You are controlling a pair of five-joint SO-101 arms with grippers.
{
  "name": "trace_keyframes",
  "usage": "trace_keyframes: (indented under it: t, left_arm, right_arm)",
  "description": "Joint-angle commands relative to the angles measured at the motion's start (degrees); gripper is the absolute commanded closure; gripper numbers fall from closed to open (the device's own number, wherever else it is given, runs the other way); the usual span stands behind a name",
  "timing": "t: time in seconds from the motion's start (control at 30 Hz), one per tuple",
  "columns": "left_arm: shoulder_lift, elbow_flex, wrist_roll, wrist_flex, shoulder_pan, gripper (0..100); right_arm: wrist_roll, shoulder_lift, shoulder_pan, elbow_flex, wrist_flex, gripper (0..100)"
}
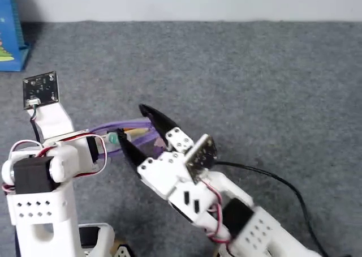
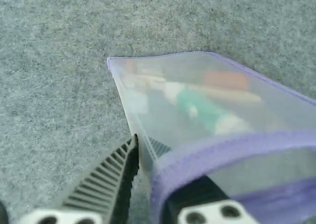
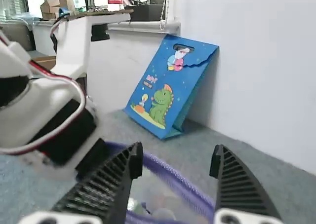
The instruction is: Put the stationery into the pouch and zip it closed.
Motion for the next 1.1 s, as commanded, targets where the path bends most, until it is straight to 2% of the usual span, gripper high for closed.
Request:
trace_keyframes:
  t: [0.0, 0.17, 0.33, 0.57, 0.83, 1.07]
  left_arm:
    - [-0.18, -0.13, 0.53, 0.97, 0.09, 99]
    - [-0.18, -0.13, 0.53, 0.97, 0.0, 99]
    - [-0.18, 0.04, 0.53, 0.97, 0.0, 99]
    - [-0.18, 1.36, 0.53, 0.97, 0.0, 99]
    - [-0.18, 1.27, 0.53, 0.97, 0.09, 99]
    - [-0.18, 1.27, 0.44, 0.97, 0.0, 99]
  right_arm:
    - [-0.79, -9.01, 0.92, -4.04, 12.53, 78.9]
    - [-2.81, -15.69, 5.32, -2.2, 25.63, 78.9]
    - [-8.09, -16.04, 11.12, 2.99, 27.12, 79.0]
    - [-8.53, -10.68, 11.47, 11.6, 15.6, 79.0]
    - [-8.53, 7.87, 11.65, 8.53, 4.44, 79.0]
    - [-8.62, 17.45, 16.57, 5.63, 2.24, 80.3]
